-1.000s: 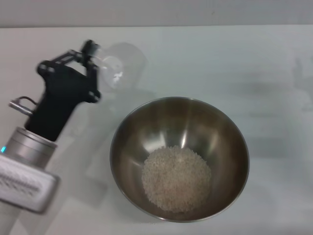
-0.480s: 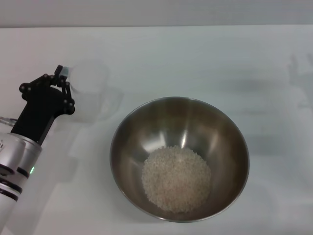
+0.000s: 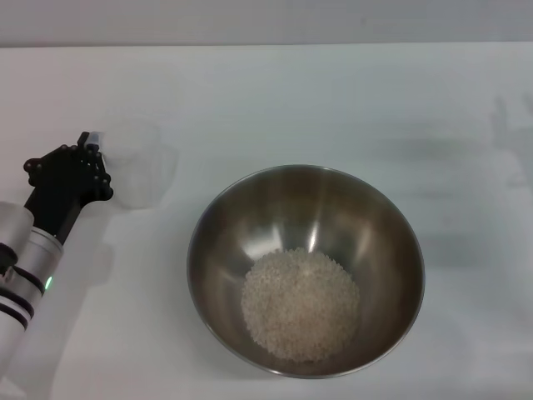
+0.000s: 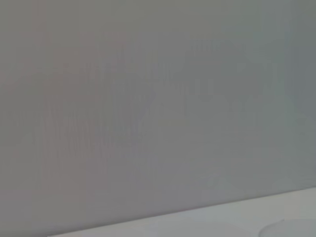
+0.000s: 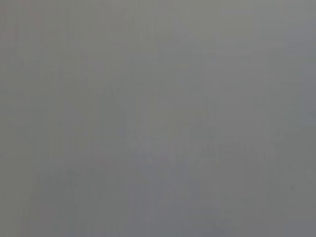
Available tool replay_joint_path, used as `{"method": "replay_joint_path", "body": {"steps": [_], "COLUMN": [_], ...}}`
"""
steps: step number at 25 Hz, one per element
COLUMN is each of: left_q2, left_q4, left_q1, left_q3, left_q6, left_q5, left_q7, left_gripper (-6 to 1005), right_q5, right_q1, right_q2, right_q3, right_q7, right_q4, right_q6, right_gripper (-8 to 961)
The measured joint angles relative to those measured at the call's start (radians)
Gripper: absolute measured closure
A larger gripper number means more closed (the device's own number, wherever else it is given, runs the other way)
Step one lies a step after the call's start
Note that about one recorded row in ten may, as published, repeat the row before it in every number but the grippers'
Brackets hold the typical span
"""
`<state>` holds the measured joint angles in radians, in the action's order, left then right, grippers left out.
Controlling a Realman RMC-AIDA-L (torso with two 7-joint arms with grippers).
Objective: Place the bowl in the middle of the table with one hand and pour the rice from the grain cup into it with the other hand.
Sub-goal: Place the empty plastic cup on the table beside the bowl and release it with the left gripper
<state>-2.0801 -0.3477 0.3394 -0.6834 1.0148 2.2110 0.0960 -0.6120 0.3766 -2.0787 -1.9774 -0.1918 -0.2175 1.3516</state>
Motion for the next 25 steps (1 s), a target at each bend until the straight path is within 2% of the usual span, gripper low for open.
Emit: {"method": "replay_joint_path", "body": {"steps": [14, 22, 25], "left_q2": [0.001, 0.003, 0.004], "left_q4": [0.038, 0.054, 0.056], "left_q1": [0.018, 0.005, 0.000], "left_q3": [-0.008, -0.003, -0.002], "left_q6": [-0.037, -0.015, -0.008], "left_q5": [-0.001, 0.006, 0.008], "left_q7": [-0.002, -0.002, -0.002], "left_gripper": [818, 810, 727], "right_q5": [0.000, 0.000, 0.000], "right_q1": [-0.006, -0.004, -0.001], "right_q2": [-0.002, -0.003, -0.003], "right_q3": [-0.007, -0.004, -0.002], "right_q7": [0.000, 0.000, 0.000], "right_q4": [-0.007, -0.010, -0.010], "right_q6": [0.000, -0.007, -0.009], "right_gripper": [517, 517, 517]}}
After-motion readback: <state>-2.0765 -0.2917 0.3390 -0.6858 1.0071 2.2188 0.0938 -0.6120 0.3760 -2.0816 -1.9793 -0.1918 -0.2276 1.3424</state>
